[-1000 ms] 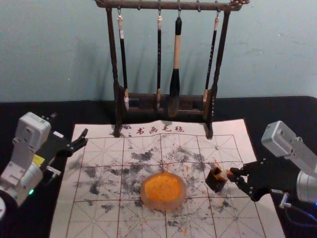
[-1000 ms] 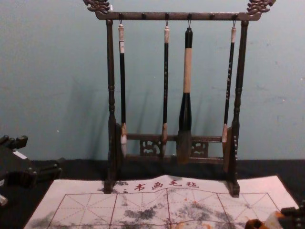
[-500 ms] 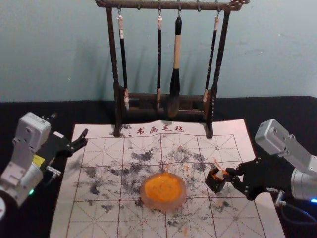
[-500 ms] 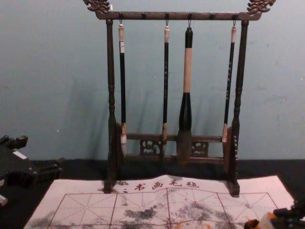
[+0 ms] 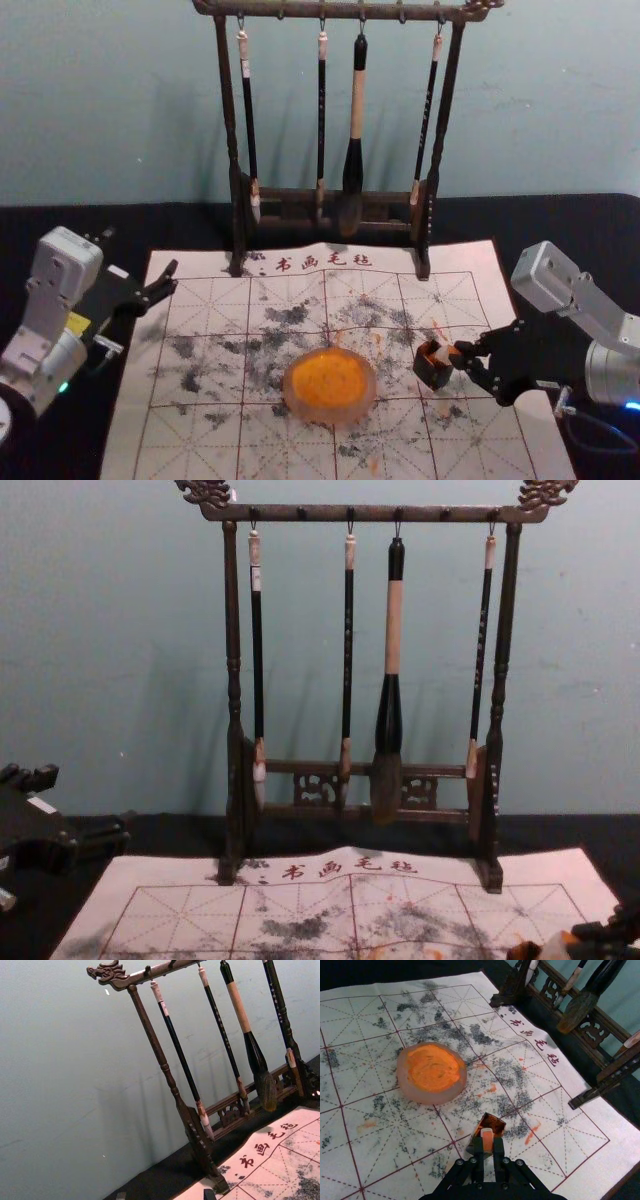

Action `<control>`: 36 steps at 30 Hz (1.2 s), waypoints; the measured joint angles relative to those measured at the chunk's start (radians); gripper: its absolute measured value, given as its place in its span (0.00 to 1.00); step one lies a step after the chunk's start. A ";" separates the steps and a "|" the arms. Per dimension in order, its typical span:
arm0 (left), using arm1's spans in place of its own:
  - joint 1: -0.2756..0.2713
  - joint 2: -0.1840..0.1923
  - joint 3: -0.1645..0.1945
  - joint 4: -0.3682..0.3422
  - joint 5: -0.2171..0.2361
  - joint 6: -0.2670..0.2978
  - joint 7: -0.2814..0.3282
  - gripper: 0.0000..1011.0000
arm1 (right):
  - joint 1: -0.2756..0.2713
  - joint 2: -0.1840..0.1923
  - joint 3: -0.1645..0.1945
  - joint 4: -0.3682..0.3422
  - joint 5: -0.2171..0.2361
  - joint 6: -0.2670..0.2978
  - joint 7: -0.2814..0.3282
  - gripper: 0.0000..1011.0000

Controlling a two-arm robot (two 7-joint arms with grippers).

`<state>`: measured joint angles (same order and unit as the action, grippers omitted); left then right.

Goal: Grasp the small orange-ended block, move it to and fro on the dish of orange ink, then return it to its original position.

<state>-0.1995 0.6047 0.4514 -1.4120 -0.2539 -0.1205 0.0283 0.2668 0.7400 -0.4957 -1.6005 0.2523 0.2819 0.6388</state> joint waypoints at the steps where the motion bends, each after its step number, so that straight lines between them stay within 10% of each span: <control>1: 0.000 0.000 0.000 0.000 0.000 0.000 0.000 0.99 | 0.000 0.000 0.000 0.000 0.000 0.001 0.000 0.09; 36: 0.000 0.000 0.000 0.000 0.000 0.000 0.000 0.99 | 0.001 -0.001 0.000 -0.001 0.002 0.004 -0.006 0.09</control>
<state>-0.1995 0.6047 0.4514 -1.4120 -0.2539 -0.1205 0.0283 0.2676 0.7388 -0.4956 -1.6017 0.2544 0.2864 0.6329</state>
